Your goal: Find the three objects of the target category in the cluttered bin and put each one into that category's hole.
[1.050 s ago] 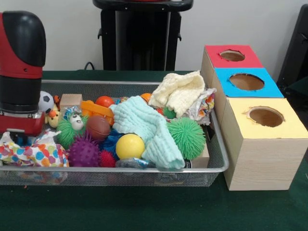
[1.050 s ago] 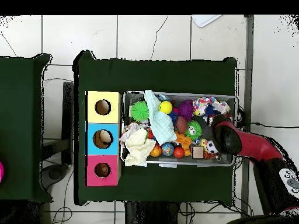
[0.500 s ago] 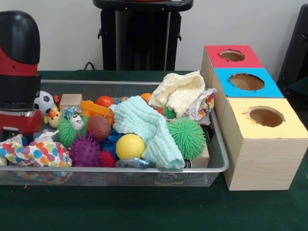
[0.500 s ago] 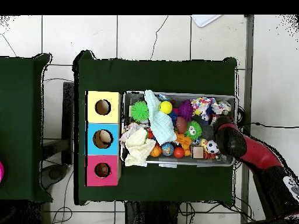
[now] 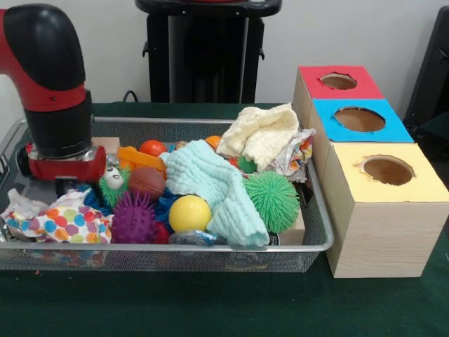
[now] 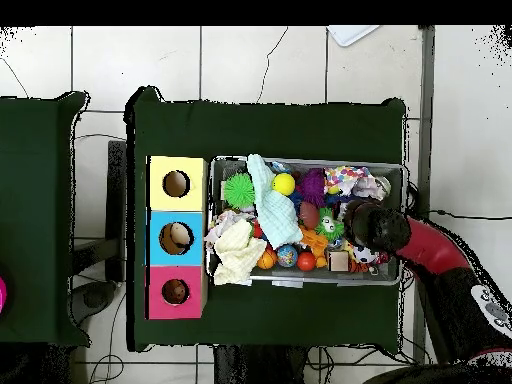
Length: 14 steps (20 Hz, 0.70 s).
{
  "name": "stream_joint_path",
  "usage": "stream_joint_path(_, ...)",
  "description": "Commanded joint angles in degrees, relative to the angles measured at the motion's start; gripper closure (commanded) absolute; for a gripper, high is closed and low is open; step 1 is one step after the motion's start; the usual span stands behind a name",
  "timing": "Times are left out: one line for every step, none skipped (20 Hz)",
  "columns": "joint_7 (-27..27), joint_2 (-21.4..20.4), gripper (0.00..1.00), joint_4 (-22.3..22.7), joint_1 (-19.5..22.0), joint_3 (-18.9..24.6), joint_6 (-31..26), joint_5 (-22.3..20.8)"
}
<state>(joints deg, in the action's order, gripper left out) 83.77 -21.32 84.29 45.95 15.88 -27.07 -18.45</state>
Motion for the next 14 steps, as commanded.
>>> stream_joint_path(2.30, -0.68, 0.00, 3.92, -3.80, -1.68, -20.68, 2.72)
stream_joint_path(2.04, -1.14, 0.00, 3.98, -3.77, -1.52, -21.72, 2.67)
stream_joint_path(1.64, -1.60, 0.00, 4.03, -3.94, -1.61, -22.60, 2.24)
stream_joint_path(1.33, -1.75, 0.00, 3.61, -4.36, -1.83, -23.69, 1.66)
stream_joint_path(1.07, -1.97, 0.00, 3.56, -4.50, -1.87, -24.13, 1.14)
stream_joint_path(0.90, -2.19, 0.00, 3.39, -4.73, -2.08, -24.71, 0.65)
stream_joint_path(0.74, -2.41, 0.00, 3.22, -4.96, -2.29, -25.28, 0.17)
stream_joint_path(0.46, -2.33, 0.00, 2.75, -5.25, -2.52, -25.69, -0.46)
stream_joint_path(0.20, -2.35, 0.00, 2.48, -5.47, -2.82, -25.67, -1.15)
stream_joint_path(-0.03, -2.41, 0.00, 2.02, -5.86, -3.33, -26.00, -1.81)
stream_joint_path(-0.26, -2.46, 0.00, 1.56, -6.26, -3.84, -26.33, -2.48)
stream_joint_path(-1.11, -2.43, 0.00, 0.95, -6.63, -4.23, -26.86, -3.27)
stream_joint_path(-1.95, -2.48, 0.00, 0.62, -6.85, -4.42, -26.44, -4.06)
stream_joint_path(-2.23, -2.41, 0.00, 0.18, -7.03, -4.63, -25.57, -4.70)
